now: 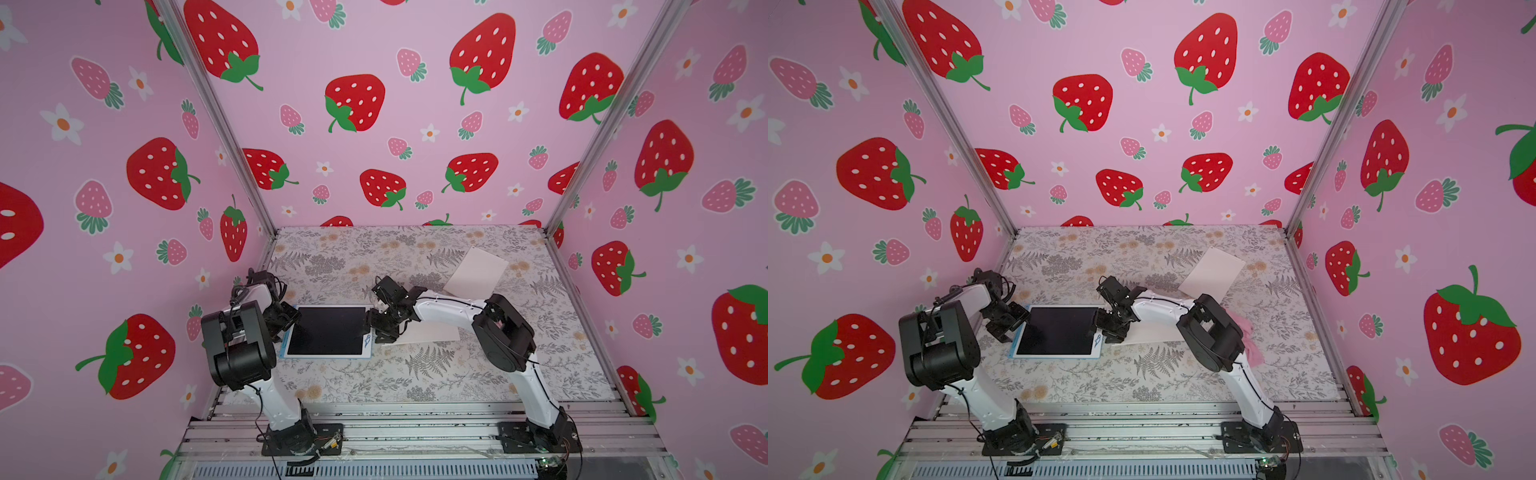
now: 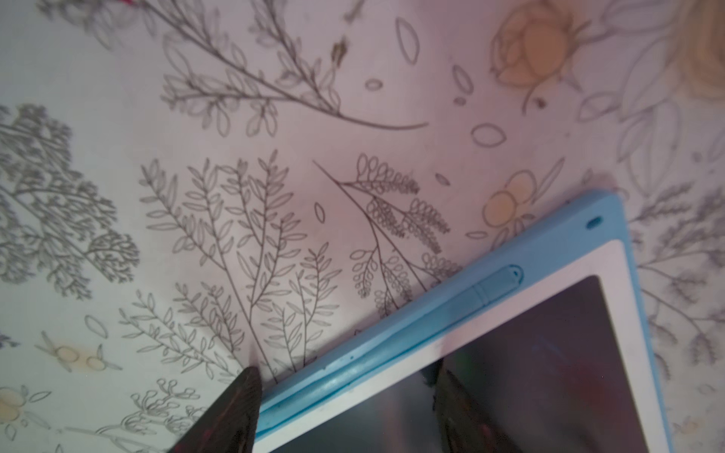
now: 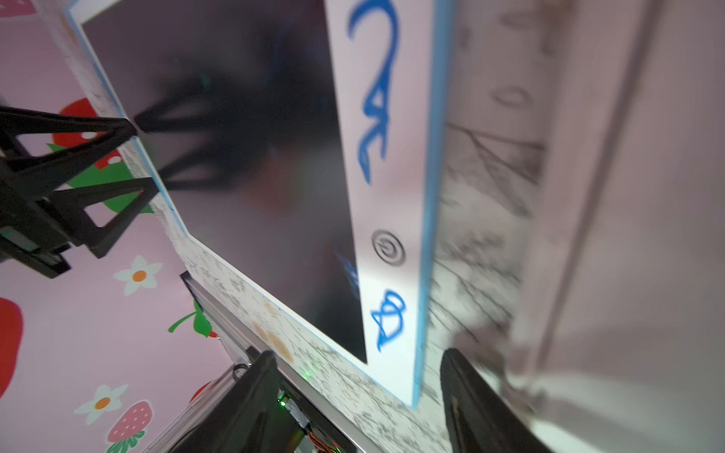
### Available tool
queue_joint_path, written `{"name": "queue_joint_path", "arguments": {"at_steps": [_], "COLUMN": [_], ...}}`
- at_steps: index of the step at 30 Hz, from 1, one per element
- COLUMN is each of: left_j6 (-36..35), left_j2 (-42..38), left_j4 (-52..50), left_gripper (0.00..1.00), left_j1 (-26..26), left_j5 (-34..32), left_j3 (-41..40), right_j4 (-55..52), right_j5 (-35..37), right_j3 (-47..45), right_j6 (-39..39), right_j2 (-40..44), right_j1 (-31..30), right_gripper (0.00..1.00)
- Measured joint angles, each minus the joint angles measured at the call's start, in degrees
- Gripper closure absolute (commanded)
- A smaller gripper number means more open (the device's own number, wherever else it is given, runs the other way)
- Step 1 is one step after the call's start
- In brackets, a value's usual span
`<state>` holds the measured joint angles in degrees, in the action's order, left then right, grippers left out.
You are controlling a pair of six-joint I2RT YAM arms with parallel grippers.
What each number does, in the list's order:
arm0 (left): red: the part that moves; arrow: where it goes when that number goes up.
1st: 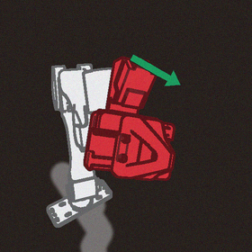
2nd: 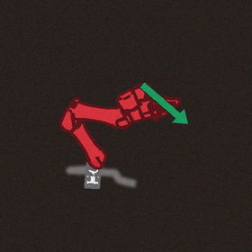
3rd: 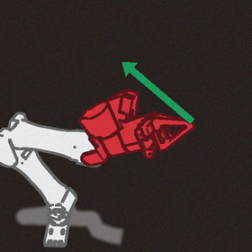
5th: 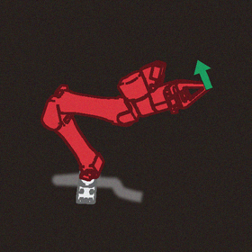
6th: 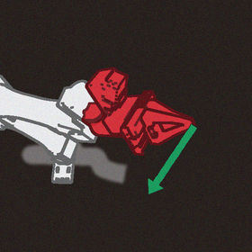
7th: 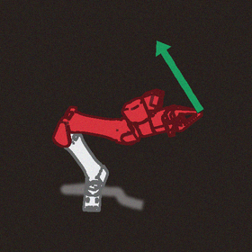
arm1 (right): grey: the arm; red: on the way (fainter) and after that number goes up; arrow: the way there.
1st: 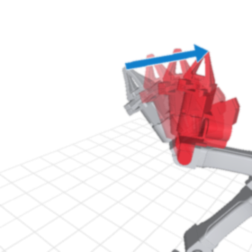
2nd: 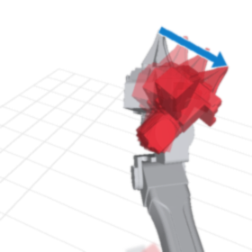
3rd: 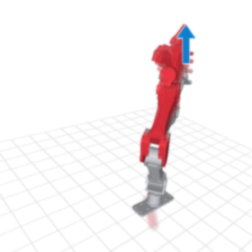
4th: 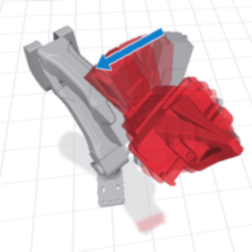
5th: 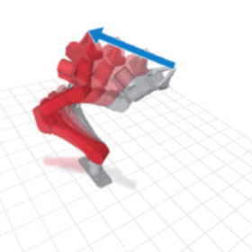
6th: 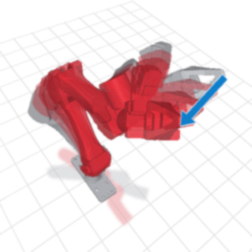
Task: Wipe the drawing tablet
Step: Move the drawing tablet to the center of the board.
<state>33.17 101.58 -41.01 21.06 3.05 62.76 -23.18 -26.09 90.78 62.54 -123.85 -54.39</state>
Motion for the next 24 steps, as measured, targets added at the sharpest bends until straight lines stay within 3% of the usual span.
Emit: {"name": "queue_joint_path", "arguments": {"at_steps": [4, 9, 14, 24], "left_j6": [-0.31, -0.44, -0.46, -0.66], "left_j2": [-0.02, -0.02, -0.07, -0.94], "left_j4": [-1.36, -2.12, -2.40, -2.89], "left_gripper": [0.30, 0.30, 0.30, 0.30], "left_j1": [-0.07, -0.07, -0.07, -0.07], "left_j5": [0.04, 0.07, 0.11, 0.17], "left_j3": [0.17, 0.85, 1.05, 1.05], "right_j4": [0.33, 4.31, 7.41, 6.01], "right_j5": [3.08, 5.38, 7.21, 10.40], "right_j3": [-11.08, -21.57, -22.14, -20.96], "right_j6": [0.79, 3.34, 2.75, -1.29], "right_j2": [9.05, 13.81, 13.25, 12.55], "right_j1": [0.00, 0.17, 1.29, 9.84], "right_gripper": [0.32, 0.31, 0.32, 0.33]}}
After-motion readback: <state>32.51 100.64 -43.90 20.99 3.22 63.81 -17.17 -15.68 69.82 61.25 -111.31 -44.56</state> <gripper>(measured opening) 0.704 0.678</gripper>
